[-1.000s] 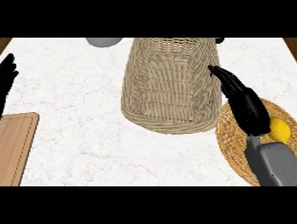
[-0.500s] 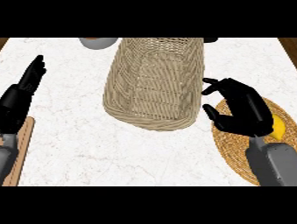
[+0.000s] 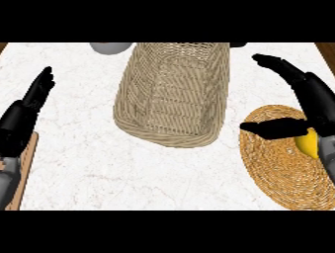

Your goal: Pick the lemon from the placemat and place it in the basket

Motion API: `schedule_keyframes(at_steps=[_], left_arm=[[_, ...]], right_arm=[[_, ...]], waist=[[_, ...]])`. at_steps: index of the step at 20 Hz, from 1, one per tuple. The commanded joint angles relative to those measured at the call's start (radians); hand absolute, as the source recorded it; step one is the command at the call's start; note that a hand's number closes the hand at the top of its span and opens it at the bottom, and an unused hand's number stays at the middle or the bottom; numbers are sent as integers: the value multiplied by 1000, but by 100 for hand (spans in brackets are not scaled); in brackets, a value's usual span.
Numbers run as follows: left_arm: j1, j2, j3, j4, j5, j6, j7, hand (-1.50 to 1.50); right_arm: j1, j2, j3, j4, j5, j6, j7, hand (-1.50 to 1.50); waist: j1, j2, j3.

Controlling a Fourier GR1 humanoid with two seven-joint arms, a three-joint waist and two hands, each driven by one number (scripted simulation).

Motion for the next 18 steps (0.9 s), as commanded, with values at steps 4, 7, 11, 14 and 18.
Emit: schedule_keyframes(at_steps=[4, 7, 11, 14, 18], left_arm=[[-10, -13, -25, -14, -16, -2, 1, 0], [-14, -22, -20, -18, -17, 8, 0, 0], [-20, -40, -39, -52, -16, 3, 37, 0], [-32, -34, -14, -4, -24, -4, -2, 0], [-14, -23, 5, -64, -21, -16, 52, 0]], right_arm=[[-164, -357, 96, 5, 116, 359, 244, -150], [-203, -465, 115, 18, 11, 605, 247, -150], [-316, -472, 145, 106, -78, 811, 309, -150], [-365, -487, 132, 174, -109, 934, 307, -150], [-394, -447, 143, 245, -61, 994, 332, -150]], waist=[[21, 6, -2], [20, 7, 0], [39, 13, 4], [25, 15, 5], [26, 13, 6]])
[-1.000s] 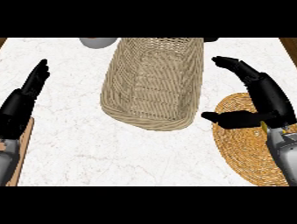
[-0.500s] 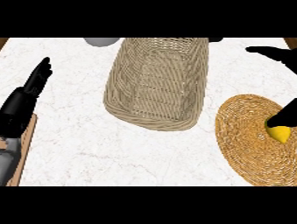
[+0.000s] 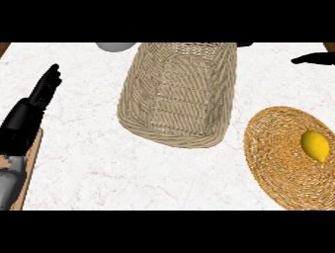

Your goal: Pick the lemon from the placemat and place it in the basket

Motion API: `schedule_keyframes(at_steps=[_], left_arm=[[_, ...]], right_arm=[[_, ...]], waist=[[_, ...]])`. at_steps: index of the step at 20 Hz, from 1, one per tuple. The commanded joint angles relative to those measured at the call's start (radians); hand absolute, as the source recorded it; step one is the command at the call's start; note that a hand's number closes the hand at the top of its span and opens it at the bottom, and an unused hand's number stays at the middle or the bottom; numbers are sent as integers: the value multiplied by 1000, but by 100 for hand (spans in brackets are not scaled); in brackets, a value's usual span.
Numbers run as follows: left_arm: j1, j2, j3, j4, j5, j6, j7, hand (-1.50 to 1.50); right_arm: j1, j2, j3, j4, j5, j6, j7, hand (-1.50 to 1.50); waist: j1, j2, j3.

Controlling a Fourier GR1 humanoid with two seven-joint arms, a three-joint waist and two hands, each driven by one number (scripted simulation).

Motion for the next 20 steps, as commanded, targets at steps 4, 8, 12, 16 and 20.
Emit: schedule_keyframes(at_steps=[4, 8, 12, 16, 20], left_arm=[[19, -24, 10, -46, -25, 2, 19, 0], [-6, -20, 46, 15, -32, -20, -5, 0], [15, -13, 64, 27, -28, -54, -36, 0], [7, -52, 59, 68, -54, -34, -48, 0], [-4, -54, 72, -6, -36, -55, 1, 0]], right_arm=[[-1, -8, -32, 112, 82, 144, -71, -150], [21, 63, 4, 163, 256, 103, -190, -150], [60, 111, 38, 186, 355, 65, -238, -150], [69, 117, 61, 227, 426, 100, -270, -150], [172, 125, 91, 240, 542, 0, -369, -150]], waist=[[-9, 0, 2], [-6, 3, 2], [-5, 2, 3], [-6, 3, 2], [-7, 1, 3]])
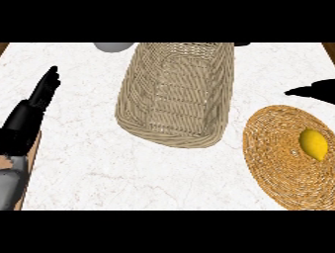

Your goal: Pick the lemon from the placemat and place it in the basket

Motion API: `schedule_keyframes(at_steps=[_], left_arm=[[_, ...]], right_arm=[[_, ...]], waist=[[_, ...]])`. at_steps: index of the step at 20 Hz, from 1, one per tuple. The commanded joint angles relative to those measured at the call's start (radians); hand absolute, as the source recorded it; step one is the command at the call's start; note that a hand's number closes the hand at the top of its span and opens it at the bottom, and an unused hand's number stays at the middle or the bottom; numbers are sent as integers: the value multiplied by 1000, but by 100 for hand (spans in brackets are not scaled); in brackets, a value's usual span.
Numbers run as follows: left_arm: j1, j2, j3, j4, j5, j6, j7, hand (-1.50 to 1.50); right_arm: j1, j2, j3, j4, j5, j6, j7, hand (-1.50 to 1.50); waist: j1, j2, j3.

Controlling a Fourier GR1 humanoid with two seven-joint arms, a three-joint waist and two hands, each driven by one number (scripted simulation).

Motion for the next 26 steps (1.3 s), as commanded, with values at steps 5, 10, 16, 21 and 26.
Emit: schedule_keyframes(at_steps=[5, 10, 16, 21, 26], left_arm=[[-27, -31, 15, 44, -38, -17, -31, 0], [-37, -4, 58, -12, -26, -48, 56, 0], [87, -80, 2, -134, -84, -20, 45, 0], [25, -32, 97, 0, -46, -85, -43, 0], [44, -80, 67, -92, -79, -73, 38, 0]], right_arm=[[69, 30, 13, 99, 205, -98, -172, -150], [99, 35, -23, 126, 278, -154, -258, -150], [88, 107, -59, 178, 359, -173, -273, -150], [184, 122, -78, 175, 422, -263, -327, -150], [216, 188, -137, 103, 435, -202, -274, -150]], waist=[[-6, 0, 0], [-5, -1, 0], [3, -1, 0], [-6, -1, 0], [-7, -3, 0]])
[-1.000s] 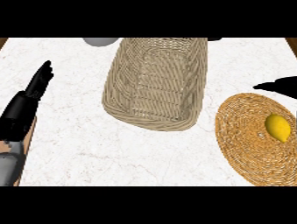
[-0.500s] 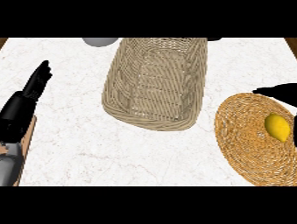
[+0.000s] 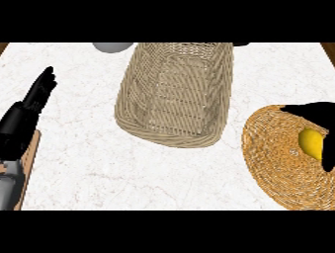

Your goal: Pick the lemon from the placemat and place it in the basket

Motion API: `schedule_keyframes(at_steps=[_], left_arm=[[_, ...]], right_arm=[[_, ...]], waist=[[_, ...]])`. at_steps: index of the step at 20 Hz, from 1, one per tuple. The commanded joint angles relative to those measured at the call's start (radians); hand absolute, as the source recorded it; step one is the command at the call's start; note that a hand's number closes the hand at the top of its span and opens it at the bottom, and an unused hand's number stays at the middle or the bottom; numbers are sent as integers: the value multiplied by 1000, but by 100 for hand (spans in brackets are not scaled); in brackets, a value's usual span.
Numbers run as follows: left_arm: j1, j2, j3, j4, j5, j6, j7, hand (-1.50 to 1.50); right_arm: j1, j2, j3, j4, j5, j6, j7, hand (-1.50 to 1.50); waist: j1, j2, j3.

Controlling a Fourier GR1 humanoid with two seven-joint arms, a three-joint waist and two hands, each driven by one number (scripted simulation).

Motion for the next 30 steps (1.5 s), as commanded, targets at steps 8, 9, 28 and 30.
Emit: schedule_keyframes(at_steps=[8, 9, 28, 30], left_arm=[[-31, -23, 38, 103, -32, -28, -70, 0], [-65, -26, 14, -24, -26, -25, 89, 0], [-34, -32, 73, 50, -46, -64, -32, 0], [-30, -41, 65, 50, -57, -59, -22, 0]], right_arm=[[24, 48, -48, 95, 133, -37, -75, -150], [15, 1, -46, 168, 151, -85, -155, -150], [-37, 52, -98, 355, 295, -209, -321, 150], [-3, 95, -102, 382, 313, -291, -316, 150]], waist=[[-1, 1, 0], [3, 1, 1], [8, 3, 0], [5, 3, 1]])
